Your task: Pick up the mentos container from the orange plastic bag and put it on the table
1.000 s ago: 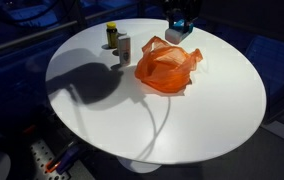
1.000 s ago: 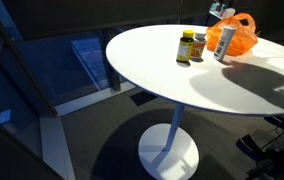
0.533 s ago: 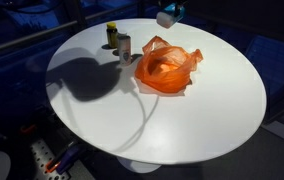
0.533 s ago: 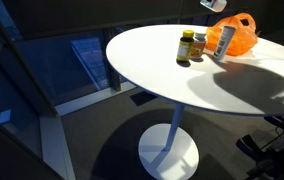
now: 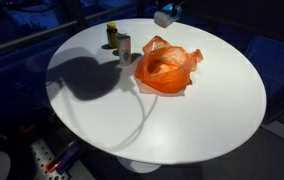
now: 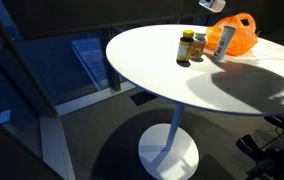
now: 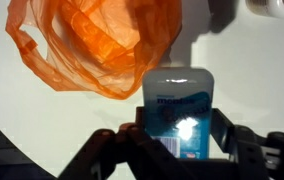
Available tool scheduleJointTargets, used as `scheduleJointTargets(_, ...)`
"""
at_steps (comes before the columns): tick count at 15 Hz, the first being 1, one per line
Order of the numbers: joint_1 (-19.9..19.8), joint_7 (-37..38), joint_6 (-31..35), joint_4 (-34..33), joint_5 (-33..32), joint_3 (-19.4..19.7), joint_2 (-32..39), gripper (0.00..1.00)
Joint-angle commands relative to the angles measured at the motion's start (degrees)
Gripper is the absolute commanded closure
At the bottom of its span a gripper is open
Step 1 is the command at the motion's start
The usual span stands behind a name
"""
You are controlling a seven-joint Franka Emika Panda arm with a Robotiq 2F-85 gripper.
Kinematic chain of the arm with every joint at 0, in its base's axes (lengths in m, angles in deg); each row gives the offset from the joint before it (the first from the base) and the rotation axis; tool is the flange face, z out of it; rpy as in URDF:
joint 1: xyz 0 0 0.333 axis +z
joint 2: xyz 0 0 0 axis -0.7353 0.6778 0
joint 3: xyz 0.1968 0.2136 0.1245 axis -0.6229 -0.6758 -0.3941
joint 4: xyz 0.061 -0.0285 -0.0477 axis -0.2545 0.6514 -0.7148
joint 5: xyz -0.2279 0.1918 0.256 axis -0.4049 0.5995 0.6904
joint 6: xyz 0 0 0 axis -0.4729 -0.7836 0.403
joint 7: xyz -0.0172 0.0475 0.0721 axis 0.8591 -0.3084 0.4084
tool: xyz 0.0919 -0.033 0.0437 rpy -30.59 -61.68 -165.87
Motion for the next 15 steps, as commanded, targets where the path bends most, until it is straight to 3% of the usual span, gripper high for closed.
scheduleJointTargets(1, 0.5, -0.9, 0.8, 1.2, 0.0, -0.4, 0.1, 0.60)
scheduleJointTargets(8, 3.1, -4.0, 4.1, 6.7, 0.3, -3.3, -2.4, 0.60)
scheduleJointTargets(15, 4.1, -7.8, 5.8, 15.1, 0.9, -5.4, -9.7, 0.60)
